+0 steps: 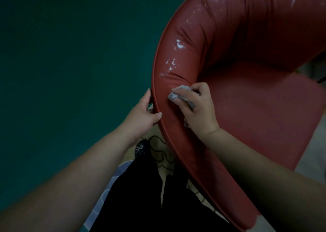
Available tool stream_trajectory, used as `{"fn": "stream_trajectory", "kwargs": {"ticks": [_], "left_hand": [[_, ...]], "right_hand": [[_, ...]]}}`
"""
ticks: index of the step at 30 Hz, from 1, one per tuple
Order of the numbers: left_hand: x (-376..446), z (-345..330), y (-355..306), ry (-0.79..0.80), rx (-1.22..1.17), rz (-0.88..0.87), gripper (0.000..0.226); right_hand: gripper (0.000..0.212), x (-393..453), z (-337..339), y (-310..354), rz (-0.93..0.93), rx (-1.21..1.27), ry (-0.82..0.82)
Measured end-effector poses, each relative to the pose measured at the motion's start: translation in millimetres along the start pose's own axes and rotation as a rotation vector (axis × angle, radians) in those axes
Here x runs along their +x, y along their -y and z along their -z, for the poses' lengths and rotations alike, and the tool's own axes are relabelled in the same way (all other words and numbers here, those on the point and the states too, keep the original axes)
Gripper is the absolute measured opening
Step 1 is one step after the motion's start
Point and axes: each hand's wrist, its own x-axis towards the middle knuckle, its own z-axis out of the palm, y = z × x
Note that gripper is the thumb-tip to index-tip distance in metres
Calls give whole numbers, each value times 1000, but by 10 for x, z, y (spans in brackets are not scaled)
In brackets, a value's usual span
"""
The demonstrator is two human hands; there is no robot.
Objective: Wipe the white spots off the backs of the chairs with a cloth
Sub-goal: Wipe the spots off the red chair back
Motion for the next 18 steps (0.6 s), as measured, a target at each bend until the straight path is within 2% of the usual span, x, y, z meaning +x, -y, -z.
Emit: {"fn": "stream_trajectory", "kwargs": {"ticks": [4,7,9,13,18], "left_hand": [[214,102,-100,-10,83,-9,85],[469,213,-197,-51,139,12,96],[627,290,-260,-49,178,0,95],[800,377,-356,125,259,-33,69],[814,400,-364,146,386,-87,72]], "right_hand": [[29,140,14,19,-147,106,-182],[34,563,-60,67,-221,134,-224],[34,897,-120,76,-242,124,-244],[34,1145,-249,56,-295,53,-186],[32,523,-291,122,-140,-76,-117]]}}
